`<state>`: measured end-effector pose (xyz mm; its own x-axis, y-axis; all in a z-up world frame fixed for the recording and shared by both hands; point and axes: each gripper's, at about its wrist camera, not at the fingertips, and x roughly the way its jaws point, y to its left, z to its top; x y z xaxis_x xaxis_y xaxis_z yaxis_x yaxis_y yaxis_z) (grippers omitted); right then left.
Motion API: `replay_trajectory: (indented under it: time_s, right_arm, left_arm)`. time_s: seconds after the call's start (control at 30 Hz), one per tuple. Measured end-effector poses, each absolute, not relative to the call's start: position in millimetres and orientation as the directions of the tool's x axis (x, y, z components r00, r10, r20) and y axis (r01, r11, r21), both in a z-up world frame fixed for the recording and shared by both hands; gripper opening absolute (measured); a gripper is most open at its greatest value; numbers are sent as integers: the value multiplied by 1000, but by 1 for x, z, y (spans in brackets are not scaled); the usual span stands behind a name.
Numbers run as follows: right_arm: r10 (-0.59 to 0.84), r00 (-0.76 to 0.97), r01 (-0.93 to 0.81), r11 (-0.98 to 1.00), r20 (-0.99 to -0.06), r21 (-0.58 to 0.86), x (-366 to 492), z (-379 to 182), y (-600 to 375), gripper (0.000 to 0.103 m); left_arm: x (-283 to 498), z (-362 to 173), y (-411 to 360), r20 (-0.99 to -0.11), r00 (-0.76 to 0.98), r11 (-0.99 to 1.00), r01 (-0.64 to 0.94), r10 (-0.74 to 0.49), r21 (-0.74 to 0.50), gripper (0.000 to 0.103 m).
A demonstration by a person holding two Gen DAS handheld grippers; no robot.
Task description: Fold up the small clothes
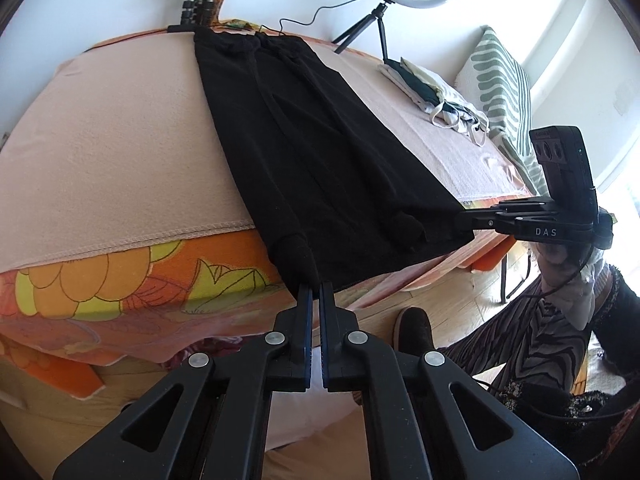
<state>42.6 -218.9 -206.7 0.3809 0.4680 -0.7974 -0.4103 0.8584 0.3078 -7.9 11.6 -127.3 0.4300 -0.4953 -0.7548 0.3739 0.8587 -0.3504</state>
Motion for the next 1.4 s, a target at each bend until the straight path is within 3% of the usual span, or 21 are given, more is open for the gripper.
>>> replay_trajectory:
  time_s: [0.13, 0.27, 0.5, 0.57, 0.6, 0.7, 0.77, 0.8, 1.03, 1.1, 1.13, 1.23, 1.3, 1.4]
  right_arm:
    - [508, 378, -397, 844, -774, 360, 41, -205, -224, 12]
    - [494, 375, -382, 854, -785, 355, 43, -209, -222, 32]
    - [402, 473, -500, 855, -785, 137, 27, -194, -191, 36]
    - [355, 487, -501, 862, -798, 78, 25, -198, -182, 36]
    - [339, 483, -502, 863, -807, 62, 26, -202, -180, 36]
    - [301, 490, -504, 864, -818, 16, 28, -207, -175, 28]
    - [278, 510, -504, 864, -814, -21, 26, -208, -178, 10]
    - [278, 512, -505, 863, -813, -23, 25, -207, -180, 8]
    - [315, 515, -481, 876, -797, 36, 21, -201, -202, 6]
    - [378, 482, -495, 862, -790, 111, 23, -198, -205, 8]
    - [401, 468, -497, 856, -788, 140, 24, -196, -207, 13]
    - [423, 490, -453, 871, -762, 192, 27, -189, -221, 45]
    - [453, 468, -421, 869, -759, 259, 33, -191, -231, 45]
    - [457, 440, -407, 869, -773, 282, 39, -198, -231, 45]
  left_arm:
    - [-7, -120, 24, -742, 435, 856, 340, -510, -389, 14]
    - [-1, -118, 31, -732, 448, 857, 308, -513, -413, 24]
    - [17, -135, 19, -771, 396, 865, 284, -499, -414, 24]
    - [18, -136, 15, -776, 399, 869, 302, -489, -393, 19]
    - [18, -137, 13, -776, 398, 868, 307, -489, -390, 9]
    - [18, -137, 12, -772, 407, 868, 318, -488, -380, 5]
    - [18, -136, 11, -770, 411, 867, 329, -488, -373, 4]
    - [17, -135, 11, -772, 417, 871, 332, -480, -362, 3]
    - [14, -131, 21, -765, 442, 879, 321, -468, -352, 3]
    - [15, -129, 19, -759, 428, 866, 334, -491, -372, 3]
    - [14, -129, 19, -760, 435, 871, 332, -483, -363, 3]
    - [16, -128, 20, -770, 430, 878, 309, -471, -365, 10]
    - [17, -129, 25, -775, 427, 883, 286, -465, -371, 16]
    - [19, -132, 28, -776, 413, 877, 274, -477, -394, 16]
